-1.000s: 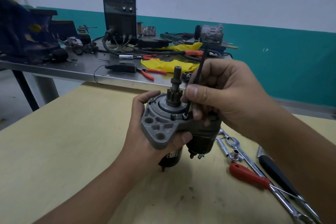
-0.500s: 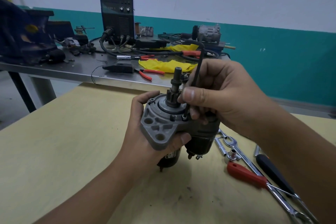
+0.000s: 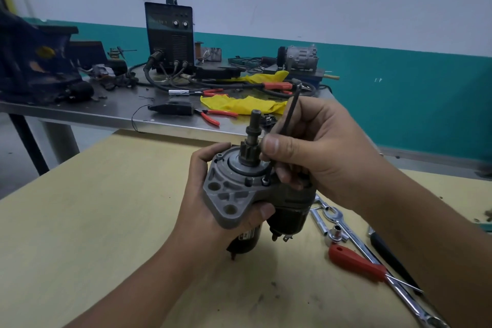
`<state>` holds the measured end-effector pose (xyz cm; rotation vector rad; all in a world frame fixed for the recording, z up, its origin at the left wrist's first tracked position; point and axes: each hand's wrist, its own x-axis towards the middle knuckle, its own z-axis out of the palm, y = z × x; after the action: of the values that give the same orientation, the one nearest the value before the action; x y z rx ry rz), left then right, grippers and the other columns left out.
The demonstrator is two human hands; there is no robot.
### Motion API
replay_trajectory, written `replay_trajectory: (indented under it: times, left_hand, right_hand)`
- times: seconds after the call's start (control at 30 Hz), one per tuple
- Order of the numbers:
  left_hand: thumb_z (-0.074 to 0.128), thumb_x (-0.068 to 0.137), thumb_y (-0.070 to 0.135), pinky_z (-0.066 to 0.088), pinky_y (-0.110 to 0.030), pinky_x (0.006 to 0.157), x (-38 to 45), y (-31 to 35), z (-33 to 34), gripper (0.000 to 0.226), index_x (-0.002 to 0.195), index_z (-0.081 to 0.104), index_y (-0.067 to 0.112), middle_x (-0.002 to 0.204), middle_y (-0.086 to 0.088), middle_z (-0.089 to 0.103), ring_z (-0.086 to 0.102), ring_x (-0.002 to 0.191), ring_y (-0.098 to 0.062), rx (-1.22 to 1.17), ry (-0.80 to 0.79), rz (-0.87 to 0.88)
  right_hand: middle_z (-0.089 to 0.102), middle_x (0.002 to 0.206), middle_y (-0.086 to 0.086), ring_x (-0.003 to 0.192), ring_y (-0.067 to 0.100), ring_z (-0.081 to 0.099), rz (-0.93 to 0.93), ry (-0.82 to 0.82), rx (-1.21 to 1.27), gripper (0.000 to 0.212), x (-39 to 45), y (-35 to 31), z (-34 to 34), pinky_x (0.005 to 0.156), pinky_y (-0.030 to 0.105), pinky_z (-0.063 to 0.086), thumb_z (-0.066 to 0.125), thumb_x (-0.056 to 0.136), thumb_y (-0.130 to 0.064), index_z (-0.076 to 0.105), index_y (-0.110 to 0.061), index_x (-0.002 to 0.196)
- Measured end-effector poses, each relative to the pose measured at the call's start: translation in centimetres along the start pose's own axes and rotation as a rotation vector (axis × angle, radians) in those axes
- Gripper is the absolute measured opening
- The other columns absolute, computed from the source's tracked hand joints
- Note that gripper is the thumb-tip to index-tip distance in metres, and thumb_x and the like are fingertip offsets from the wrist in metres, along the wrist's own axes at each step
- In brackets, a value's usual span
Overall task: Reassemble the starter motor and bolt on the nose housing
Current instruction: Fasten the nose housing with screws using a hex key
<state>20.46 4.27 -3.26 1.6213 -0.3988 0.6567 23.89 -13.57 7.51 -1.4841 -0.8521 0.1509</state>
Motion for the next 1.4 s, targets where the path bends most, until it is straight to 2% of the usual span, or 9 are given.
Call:
replay_trajectory:
  times: [0.1,0.2,0.37,0.5,0.67,0.93,1.07,1.2,1.4]
  left_hand:
    - [0.086,0.057,0.032,0.051,-0.010,0.089,0.0,0.0,-0.1,0.084,0.126,0.039,0.026,0.122,0.033,0.063,0.065,0.111,0.005,-0.006,0.004,0.002]
    - [0.087,0.059,0.029,0.052,-0.010,0.088,-0.1,0.0,-0.2,0.084,0.128,0.040,0.027,0.123,0.027,0.065,0.066,0.112,0.001,-0.025,0.004,-0.009]
    - [0.087,0.058,0.030,0.053,-0.011,0.088,-0.2,0.2,-0.2,0.085,0.129,0.040,0.028,0.123,0.026,0.066,0.067,0.113,0.000,-0.042,0.004,-0.026]
    - [0.087,0.054,0.034,0.053,-0.012,0.087,-0.1,0.1,0.0,0.087,0.127,0.040,0.030,0.122,0.029,0.065,0.066,0.112,0.001,-0.031,0.003,-0.029]
    - [0.087,0.055,0.035,0.052,-0.009,0.087,0.0,0.1,-0.1,0.085,0.126,0.040,0.030,0.122,0.030,0.064,0.066,0.111,0.003,-0.004,0.004,-0.019]
    - [0.088,0.057,0.030,0.052,-0.010,0.087,-0.2,0.0,-0.3,0.085,0.127,0.041,0.029,0.122,0.026,0.066,0.067,0.112,0.000,-0.025,0.018,-0.027]
    - [0.088,0.056,0.031,0.052,-0.010,0.088,-0.1,0.0,-0.3,0.085,0.127,0.041,0.029,0.122,0.026,0.066,0.067,0.112,0.000,-0.032,0.015,-0.026]
    - [0.086,0.054,0.034,0.051,-0.008,0.086,0.1,0.1,0.1,0.084,0.124,0.041,0.029,0.119,0.034,0.064,0.066,0.109,0.006,-0.011,0.008,-0.018]
    - [0.087,0.054,0.036,0.051,-0.007,0.086,0.2,-0.3,0.0,0.086,0.125,0.040,0.030,0.121,0.034,0.063,0.065,0.110,0.007,0.005,0.008,-0.013]
  right_hand:
    - [0.074,0.084,0.017,0.051,0.021,0.064,-0.012,-0.054,0.052,0.018,0.0,-0.2,0.0,0.043,0.025,0.045,0.078,0.080,-0.021,0.067,-0.015,0.093]
    - [0.075,0.089,0.016,0.058,0.020,0.065,0.009,-0.138,0.129,0.011,0.0,-0.5,-0.2,0.047,0.027,0.050,0.069,0.088,-0.015,0.072,-0.017,0.098]
    - [0.075,0.080,0.012,0.053,0.018,0.065,0.005,-0.049,0.031,0.007,0.0,-0.1,0.1,0.044,0.027,0.049,0.073,0.085,-0.010,0.071,-0.016,0.088]
    - [0.070,0.073,0.009,0.045,0.016,0.059,-0.015,0.031,-0.005,0.024,0.0,0.3,0.5,0.039,0.024,0.041,0.084,0.075,-0.023,0.062,-0.018,0.079]
    - [0.077,0.089,0.011,0.054,0.018,0.065,-0.005,-0.061,0.097,0.005,-0.3,0.0,0.0,0.045,0.023,0.047,0.073,0.088,-0.022,0.075,-0.024,0.092]
    - [0.076,0.090,0.012,0.064,0.020,0.069,-0.001,-0.099,0.090,0.013,-0.4,0.1,-0.2,0.055,0.029,0.055,0.067,0.092,-0.012,0.076,-0.022,0.097]
    - [0.077,0.083,0.013,0.053,0.016,0.066,-0.027,-0.043,0.026,0.006,-0.3,0.4,0.1,0.045,0.027,0.051,0.074,0.087,-0.012,0.074,-0.018,0.087]
    - [0.071,0.071,0.009,0.044,0.015,0.060,-0.058,0.047,-0.024,0.026,-0.2,0.7,0.3,0.040,0.024,0.043,0.083,0.075,-0.022,0.061,-0.011,0.078]
    - [0.076,0.093,0.013,0.058,0.020,0.067,-0.051,-0.079,0.082,0.012,-0.6,0.4,-0.3,0.050,0.028,0.052,0.079,0.085,-0.022,0.075,-0.023,0.096]
